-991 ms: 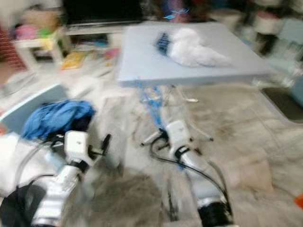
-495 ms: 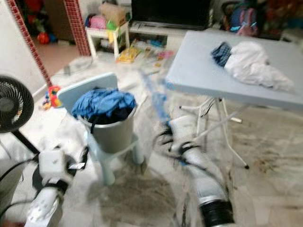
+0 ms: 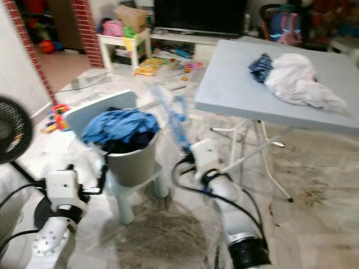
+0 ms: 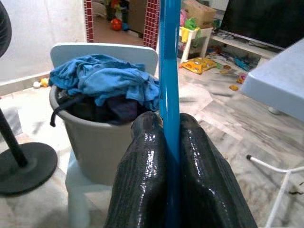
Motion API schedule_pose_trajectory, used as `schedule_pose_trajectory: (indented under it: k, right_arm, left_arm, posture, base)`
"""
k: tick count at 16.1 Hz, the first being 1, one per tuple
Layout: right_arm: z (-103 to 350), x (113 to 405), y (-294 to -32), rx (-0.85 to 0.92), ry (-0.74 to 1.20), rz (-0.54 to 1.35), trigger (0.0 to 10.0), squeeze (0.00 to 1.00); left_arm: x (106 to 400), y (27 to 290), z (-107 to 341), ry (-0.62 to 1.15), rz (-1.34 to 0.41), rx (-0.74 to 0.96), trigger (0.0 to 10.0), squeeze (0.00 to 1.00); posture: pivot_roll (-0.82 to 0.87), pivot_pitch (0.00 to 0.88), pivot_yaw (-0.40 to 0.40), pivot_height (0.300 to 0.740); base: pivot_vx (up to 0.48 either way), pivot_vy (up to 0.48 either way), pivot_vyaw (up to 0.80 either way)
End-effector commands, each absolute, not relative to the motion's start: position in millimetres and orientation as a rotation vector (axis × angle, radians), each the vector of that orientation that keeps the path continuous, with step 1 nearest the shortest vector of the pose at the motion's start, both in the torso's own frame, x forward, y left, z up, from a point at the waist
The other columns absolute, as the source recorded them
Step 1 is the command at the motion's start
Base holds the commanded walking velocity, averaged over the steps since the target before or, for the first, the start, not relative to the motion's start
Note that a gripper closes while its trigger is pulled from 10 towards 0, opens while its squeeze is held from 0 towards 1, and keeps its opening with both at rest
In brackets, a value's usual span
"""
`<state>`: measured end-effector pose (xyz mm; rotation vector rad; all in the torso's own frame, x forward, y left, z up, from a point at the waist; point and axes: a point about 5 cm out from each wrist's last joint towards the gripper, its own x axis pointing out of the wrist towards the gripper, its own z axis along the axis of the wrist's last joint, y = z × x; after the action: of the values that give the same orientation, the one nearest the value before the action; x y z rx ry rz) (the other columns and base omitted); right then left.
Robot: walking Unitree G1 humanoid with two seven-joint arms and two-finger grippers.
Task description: Hang hanger
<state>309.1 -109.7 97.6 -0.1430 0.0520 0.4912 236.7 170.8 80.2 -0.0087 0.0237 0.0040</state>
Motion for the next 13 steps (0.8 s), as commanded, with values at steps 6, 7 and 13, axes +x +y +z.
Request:
schedule_pose_trajectory:
  k: [6,7,13]
  right_arm:
    - [101.8,307.9,-118.3,-0.183,0.029,0.486,10.0,0.0]
    - [101.8,307.8,-118.2,-0.184,0.029,0.487,10.0,0.0]
    - [100.4,306.1,-116.3,-0.191,0.032,0.498,10.0,0.0]
  left_arm:
    - [242.2,156.3,80.2,0.03,-0.037,-0.052,10.0,0.0]
    - [242.3,156.0,79.7,0.032,-0.037,-0.054,10.0,0.0]
    - [241.5,154.2,76.7,0.05,-0.036,-0.08,10.0,0.0]
  posture:
    - [-0.06,0.0,-0.029,0.74]
    - [-0.06,0.0,-0.029,0.74]
    - [-0.06,0.0,-0.028,0.74]
  base:
    - [0.353,0.0,0.0]
    - [0.349,0.0,0.0]
    - [0.263,0.285,0.35]
